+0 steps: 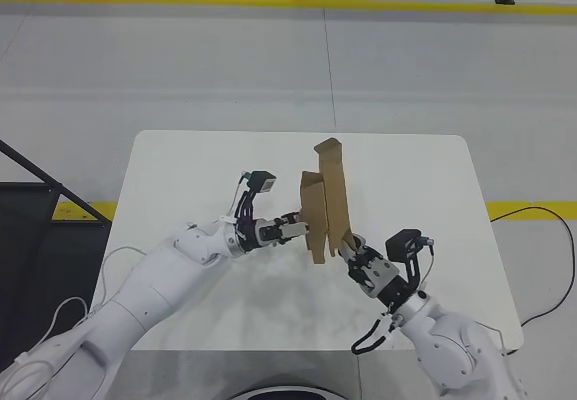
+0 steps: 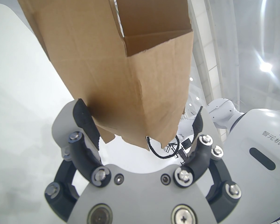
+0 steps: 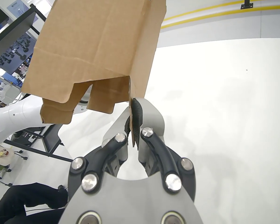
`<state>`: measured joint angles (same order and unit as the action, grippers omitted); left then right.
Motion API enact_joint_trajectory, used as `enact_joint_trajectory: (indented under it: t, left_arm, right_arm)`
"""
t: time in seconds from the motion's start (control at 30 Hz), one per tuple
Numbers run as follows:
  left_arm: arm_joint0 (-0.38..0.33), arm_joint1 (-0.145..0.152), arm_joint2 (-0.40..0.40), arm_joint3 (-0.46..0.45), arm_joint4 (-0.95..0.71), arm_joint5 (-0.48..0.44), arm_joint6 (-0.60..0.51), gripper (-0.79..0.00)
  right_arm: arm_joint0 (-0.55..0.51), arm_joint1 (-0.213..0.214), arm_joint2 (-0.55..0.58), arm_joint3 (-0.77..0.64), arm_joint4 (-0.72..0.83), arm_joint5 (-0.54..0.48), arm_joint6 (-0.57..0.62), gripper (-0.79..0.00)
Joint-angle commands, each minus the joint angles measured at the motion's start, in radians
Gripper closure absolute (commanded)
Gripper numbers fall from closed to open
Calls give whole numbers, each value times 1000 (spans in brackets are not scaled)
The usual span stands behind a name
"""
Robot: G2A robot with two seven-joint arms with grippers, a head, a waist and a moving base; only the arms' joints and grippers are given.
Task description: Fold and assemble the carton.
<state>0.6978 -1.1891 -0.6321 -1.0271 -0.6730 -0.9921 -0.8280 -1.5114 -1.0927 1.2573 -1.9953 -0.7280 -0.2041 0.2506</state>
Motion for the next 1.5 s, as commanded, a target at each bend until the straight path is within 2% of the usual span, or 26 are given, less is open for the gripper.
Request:
enact_joint_trajectory:
  t: [0.0, 0.47, 1.47]
  left_arm:
    - [-1, -3, -1, 4, 1, 3, -3, -785]
    - [10, -8, -19, -12, 21, -3, 3, -785]
    - [77, 71, -69, -191, 36, -20, 20, -785]
  right_arm:
    - [0, -1, 0, 0, 0, 0, -2, 0]
    - [-2, -7, 8, -2, 3, 14, 2, 0]
    - [29, -19, 27, 40, 45, 38, 40, 0]
